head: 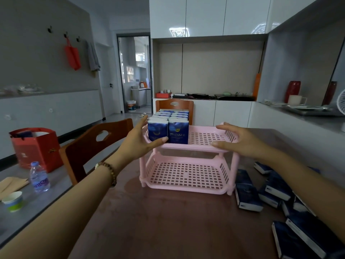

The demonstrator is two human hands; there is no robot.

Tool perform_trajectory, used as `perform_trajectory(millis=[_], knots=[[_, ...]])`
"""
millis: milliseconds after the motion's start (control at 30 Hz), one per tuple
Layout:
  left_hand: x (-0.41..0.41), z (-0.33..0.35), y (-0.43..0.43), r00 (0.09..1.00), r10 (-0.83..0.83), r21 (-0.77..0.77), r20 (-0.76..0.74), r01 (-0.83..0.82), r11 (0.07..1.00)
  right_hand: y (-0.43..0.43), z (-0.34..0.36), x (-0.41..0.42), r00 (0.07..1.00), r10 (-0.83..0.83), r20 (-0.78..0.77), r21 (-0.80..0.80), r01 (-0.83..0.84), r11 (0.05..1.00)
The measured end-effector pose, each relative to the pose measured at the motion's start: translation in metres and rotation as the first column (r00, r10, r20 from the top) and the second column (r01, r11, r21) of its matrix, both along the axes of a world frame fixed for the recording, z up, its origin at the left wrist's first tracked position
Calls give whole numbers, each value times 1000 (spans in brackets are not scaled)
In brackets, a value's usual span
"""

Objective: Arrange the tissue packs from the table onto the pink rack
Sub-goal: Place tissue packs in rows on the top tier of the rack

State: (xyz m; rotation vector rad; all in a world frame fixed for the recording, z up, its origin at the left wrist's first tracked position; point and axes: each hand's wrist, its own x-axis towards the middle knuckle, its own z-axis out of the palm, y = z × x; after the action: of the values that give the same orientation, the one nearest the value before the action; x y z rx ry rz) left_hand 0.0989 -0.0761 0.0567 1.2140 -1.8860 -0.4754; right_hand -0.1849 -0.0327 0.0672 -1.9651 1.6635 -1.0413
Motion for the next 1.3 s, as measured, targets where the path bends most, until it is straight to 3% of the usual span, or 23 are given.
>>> perform_trajectory(millis=[167, 267, 400, 567, 700, 833, 1000, 1100, 1167, 1233, 1300], knots=[[-16, -5, 38, 986, 157, -252, 55, -138, 958, 29, -2, -13, 998, 34, -45, -13, -35, 999], [-40, -9, 72, 989, 74, -355, 129, -24, 935, 60, -9, -33, 987, 27, -157, 17, -25, 1000], [-79, -30, 95, 964, -73, -344, 256, 161, 925, 98, -27, -71, 965, 11, -264, 89, 12, 996], [-136, -62, 120, 902, -300, -170, 311, 364, 916, 137, -52, -114, 991, -43, -128, 147, 62, 987], [-178, -84, 141, 834, -500, 106, 233, 490, 866, 156, -73, -136, 992, -95, -80, 188, 109, 976], [-208, -104, 144, 809, -566, 229, 160, 527, 818, 166, -80, -138, 996, -67, -58, 169, 75, 983], [-224, -111, 150, 792, -602, 225, 97, 572, 789, 174, -76, -132, 1000, 10, -27, 169, -5, 986], [-228, -116, 149, 813, -580, 230, 47, 556, 798, 171, -80, -131, 997, -52, 64, 31, 50, 998], [-228, -118, 149, 816, -578, 240, 5, 560, 793, 165, -88, -134, 988, -147, -37, -8, 147, 989], [-228, -118, 148, 798, -602, 247, -29, 589, 769, 163, -94, -134, 975, -172, -141, 64, 183, 981], [-227, -116, 147, 776, -628, 271, -57, 617, 739, 163, -93, -131, 980, -147, -133, 138, 165, 977]])
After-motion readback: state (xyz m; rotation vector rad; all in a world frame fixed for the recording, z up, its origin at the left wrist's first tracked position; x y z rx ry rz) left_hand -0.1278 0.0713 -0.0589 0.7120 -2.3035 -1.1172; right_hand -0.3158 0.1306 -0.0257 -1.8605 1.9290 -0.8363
